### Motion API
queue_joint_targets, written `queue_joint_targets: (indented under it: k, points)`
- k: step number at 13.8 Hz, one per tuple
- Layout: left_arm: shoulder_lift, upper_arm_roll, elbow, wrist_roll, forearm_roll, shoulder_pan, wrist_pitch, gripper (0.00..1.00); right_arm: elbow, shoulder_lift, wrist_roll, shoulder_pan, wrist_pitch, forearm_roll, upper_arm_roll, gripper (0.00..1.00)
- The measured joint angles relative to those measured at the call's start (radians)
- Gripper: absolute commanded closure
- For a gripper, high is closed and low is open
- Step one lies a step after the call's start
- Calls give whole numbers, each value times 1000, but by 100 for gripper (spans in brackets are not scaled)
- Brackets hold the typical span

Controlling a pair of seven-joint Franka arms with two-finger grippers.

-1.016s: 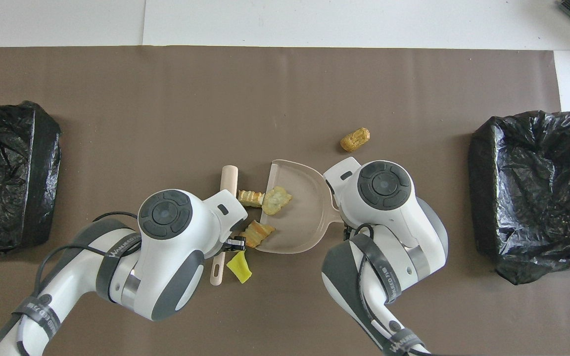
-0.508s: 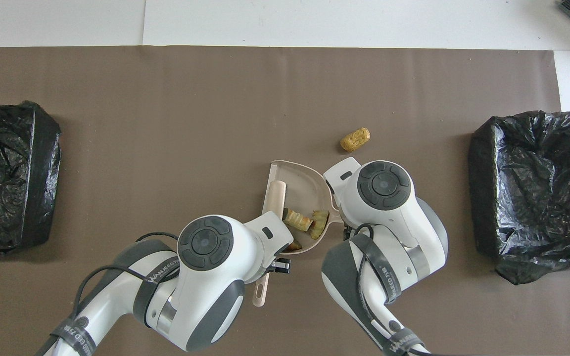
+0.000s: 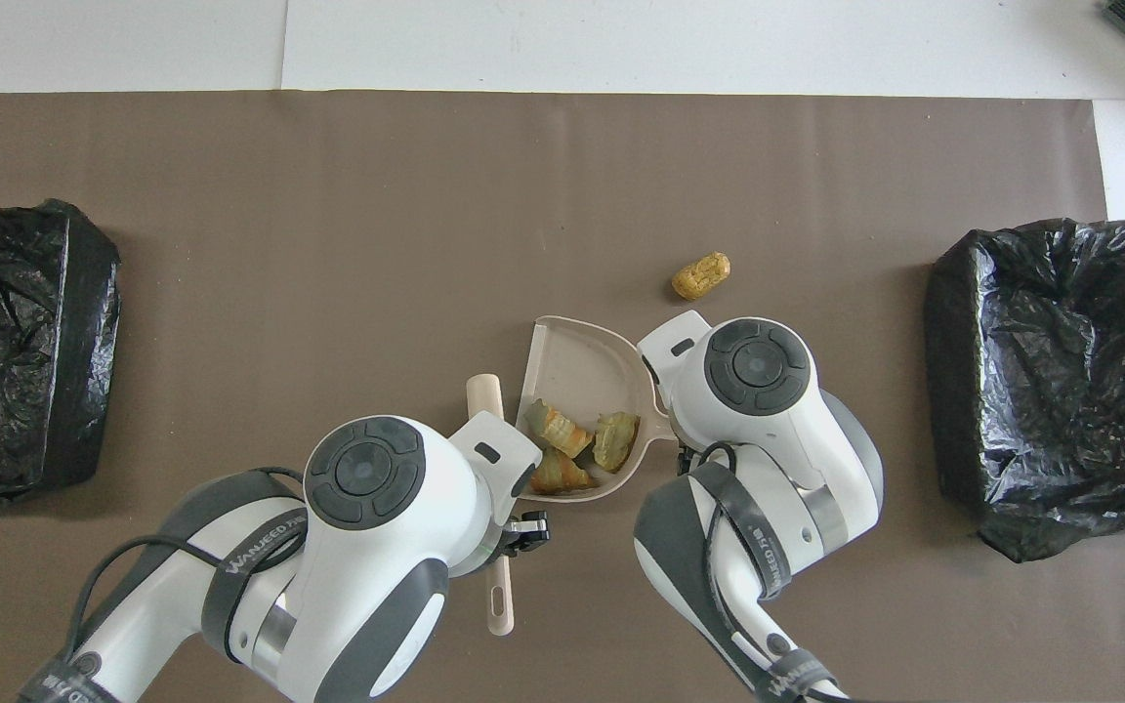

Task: Sweep and dump trash in bin
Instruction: 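Sweep the pieces into the dustpan with the brush in the left gripper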

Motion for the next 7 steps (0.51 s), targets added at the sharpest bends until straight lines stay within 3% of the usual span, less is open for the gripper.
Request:
queue_joint_targets:
  k: [4,7]
  points:
    - [-51,-20,-64,-257,22,-12,-27,100,0,0,0,0,0,0,0,100]
    - [-102,-41,-130,-479,25,-76,-33,100,0,0,0,0,0,0,0,100]
